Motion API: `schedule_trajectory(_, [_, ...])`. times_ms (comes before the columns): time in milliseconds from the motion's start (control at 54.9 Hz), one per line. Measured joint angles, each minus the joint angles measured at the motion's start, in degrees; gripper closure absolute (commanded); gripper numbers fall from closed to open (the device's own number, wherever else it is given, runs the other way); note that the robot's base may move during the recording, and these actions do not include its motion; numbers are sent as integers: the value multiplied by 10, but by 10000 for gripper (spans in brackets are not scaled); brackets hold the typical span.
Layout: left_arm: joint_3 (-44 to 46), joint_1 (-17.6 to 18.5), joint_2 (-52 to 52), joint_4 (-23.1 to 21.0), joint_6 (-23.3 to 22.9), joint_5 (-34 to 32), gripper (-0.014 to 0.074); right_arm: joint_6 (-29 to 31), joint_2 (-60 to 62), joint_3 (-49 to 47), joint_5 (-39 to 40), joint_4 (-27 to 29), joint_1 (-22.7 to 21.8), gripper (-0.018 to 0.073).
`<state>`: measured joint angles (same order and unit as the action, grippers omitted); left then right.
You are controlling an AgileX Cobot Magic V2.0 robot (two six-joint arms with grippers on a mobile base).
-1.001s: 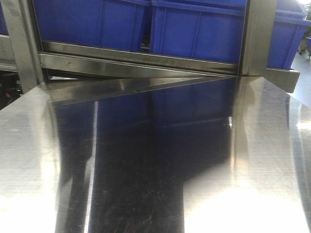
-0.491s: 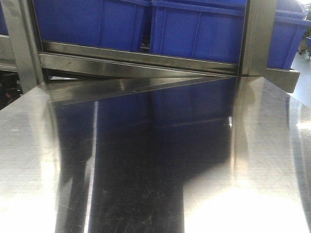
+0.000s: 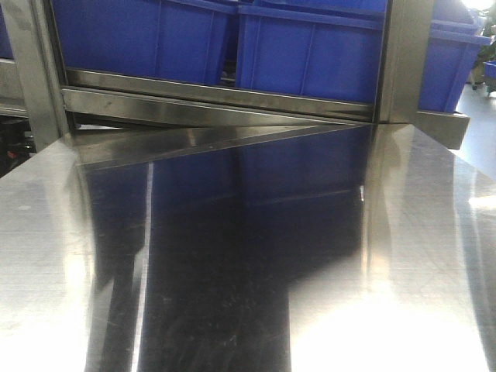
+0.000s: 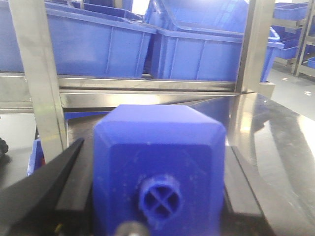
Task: Pick and sort blue part to right shelf
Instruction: 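Turn the base away from the table while holding both parts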
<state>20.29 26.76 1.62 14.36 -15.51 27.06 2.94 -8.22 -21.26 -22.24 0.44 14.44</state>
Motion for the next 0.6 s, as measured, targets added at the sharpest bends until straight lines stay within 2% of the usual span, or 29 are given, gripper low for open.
schedule_trajectory(601, [-1, 0, 0, 0, 0, 0, 242, 0, 0, 0, -1, 0, 0, 377])
